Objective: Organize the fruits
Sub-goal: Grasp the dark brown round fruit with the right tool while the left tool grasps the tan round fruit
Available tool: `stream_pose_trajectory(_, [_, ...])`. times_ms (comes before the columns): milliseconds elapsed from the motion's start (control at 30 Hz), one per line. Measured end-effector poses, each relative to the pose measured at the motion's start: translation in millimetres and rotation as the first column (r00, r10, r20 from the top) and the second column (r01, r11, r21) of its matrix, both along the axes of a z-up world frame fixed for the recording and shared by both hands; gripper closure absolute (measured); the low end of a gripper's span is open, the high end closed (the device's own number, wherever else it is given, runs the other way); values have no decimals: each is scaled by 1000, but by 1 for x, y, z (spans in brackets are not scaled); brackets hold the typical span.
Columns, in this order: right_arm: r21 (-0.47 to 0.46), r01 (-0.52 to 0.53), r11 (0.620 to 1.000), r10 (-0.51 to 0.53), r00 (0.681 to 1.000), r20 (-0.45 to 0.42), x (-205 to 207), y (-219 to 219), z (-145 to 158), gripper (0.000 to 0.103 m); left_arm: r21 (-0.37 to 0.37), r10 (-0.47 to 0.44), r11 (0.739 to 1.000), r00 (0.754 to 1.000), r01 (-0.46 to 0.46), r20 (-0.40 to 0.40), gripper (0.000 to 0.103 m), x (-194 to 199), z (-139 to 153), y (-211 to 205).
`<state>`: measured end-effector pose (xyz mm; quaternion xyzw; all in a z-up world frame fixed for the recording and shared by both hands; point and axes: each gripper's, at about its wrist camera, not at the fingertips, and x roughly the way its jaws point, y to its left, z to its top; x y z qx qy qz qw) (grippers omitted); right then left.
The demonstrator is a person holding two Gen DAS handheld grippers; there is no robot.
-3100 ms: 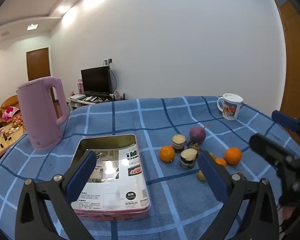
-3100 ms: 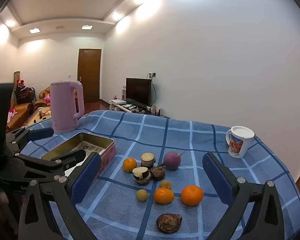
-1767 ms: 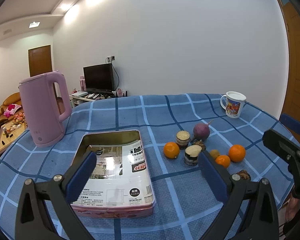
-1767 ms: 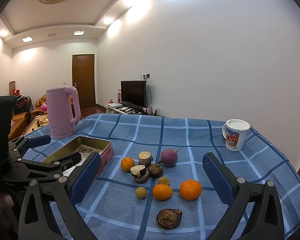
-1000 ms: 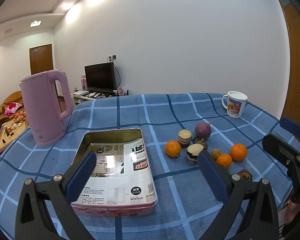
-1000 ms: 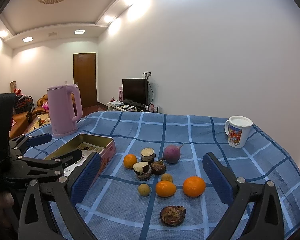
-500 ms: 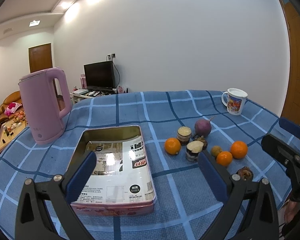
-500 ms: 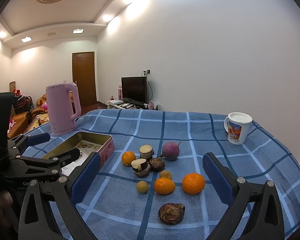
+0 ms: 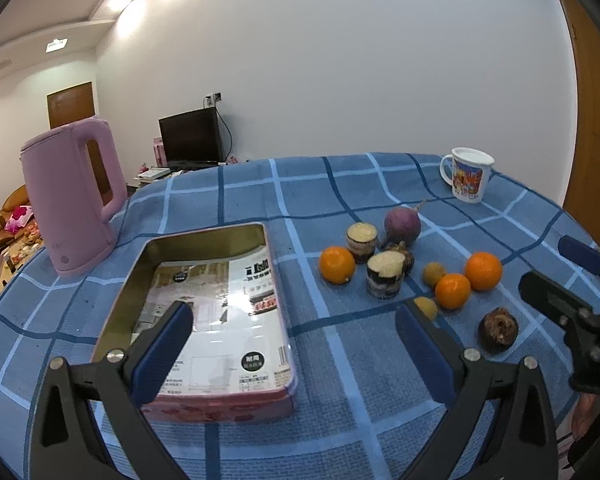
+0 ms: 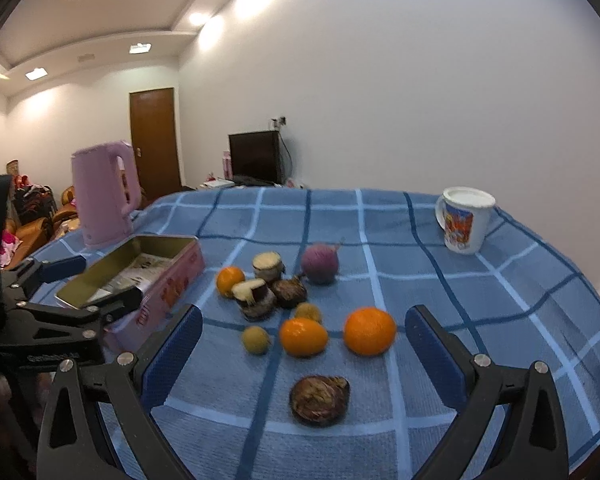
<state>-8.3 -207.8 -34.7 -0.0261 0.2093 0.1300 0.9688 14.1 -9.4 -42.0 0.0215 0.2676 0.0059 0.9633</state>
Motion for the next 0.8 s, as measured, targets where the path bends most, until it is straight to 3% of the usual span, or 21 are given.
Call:
stream_pose_trajectory(333, [-7, 17, 1000, -18, 993, -112, 19, -12, -29, 2, -6, -41, 999, 999, 41, -36, 0, 7, -13, -12])
stream_pose_trajectory(500, [-34, 0, 999, -6, 981, -196, 29, -9, -44, 18, -16, -70, 997, 996, 69, -48, 0, 12, -14, -20])
stream_pose_trajectory(567, [-35, -7, 999, -1, 972, -235, 33, -10, -50, 33, -17, -86, 996, 995, 85, -51, 0, 13, -15, -24])
stream_pose_trajectory(700, [-40, -16, 999, 4, 955, -296, 40, -12, -55, 38, -25, -135, 991, 988, 133, -74, 2, 19, -17, -36])
stream_pose_trajectory(800, [-55, -44, 997, 23, 942, -335, 42, -9, -60, 47, -29, -153, 988, 984, 151, -92, 4, 25, -18, -44])
